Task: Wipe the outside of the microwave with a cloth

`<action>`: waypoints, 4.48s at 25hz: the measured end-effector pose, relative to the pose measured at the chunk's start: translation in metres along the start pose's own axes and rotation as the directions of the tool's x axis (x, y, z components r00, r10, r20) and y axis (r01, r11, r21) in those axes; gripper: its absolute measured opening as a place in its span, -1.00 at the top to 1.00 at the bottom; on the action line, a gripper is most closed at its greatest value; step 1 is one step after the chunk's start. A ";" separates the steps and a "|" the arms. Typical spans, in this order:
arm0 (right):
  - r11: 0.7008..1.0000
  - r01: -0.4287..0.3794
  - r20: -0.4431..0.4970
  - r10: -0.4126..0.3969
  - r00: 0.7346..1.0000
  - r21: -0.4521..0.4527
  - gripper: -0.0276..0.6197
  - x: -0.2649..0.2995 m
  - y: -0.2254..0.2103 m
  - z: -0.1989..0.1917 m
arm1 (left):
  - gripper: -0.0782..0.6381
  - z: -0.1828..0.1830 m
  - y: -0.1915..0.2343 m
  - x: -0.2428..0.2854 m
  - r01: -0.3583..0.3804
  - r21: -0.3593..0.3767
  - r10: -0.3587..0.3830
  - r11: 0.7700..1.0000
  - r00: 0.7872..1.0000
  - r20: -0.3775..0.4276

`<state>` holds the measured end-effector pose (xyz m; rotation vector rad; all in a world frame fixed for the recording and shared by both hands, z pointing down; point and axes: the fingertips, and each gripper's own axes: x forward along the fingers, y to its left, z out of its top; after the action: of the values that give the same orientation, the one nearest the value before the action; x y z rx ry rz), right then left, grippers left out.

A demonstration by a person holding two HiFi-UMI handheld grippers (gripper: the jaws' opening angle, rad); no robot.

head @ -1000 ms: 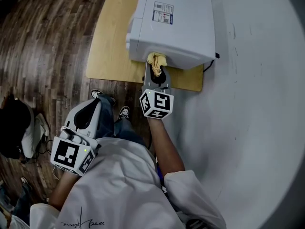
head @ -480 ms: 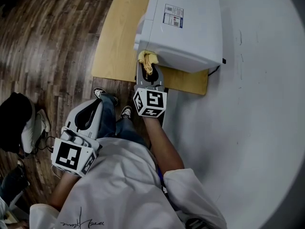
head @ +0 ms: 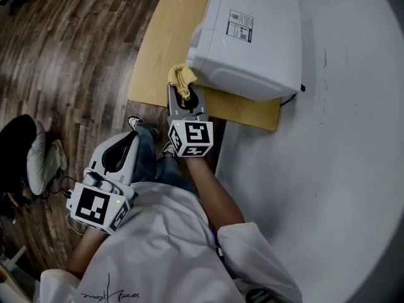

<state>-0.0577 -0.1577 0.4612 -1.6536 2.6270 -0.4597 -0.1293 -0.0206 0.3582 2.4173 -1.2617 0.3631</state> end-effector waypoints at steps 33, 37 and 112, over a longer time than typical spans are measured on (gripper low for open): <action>0.943 0.331 0.020 -0.332 0.943 0.042 0.55 -0.122 -0.156 0.011 | 0.81 0.002 -0.046 0.038 0.112 0.010 -0.112 0.994 0.994 -0.020; 0.912 0.407 0.029 -0.409 0.912 0.046 0.55 -0.135 -0.190 0.014 | 0.81 0.003 -0.045 0.040 0.108 0.012 -0.108 0.994 0.994 -0.025; 0.976 0.214 -0.075 -0.211 0.975 0.038 0.55 -0.018 -0.085 -0.056 | 0.81 -0.001 -0.004 0.030 0.028 -0.012 -0.029 1.000 0.998 -0.049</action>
<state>0.0162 -0.1626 0.5333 -1.9492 2.4750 -0.5882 -0.1096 -0.0396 0.3700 2.3990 -1.2039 0.4036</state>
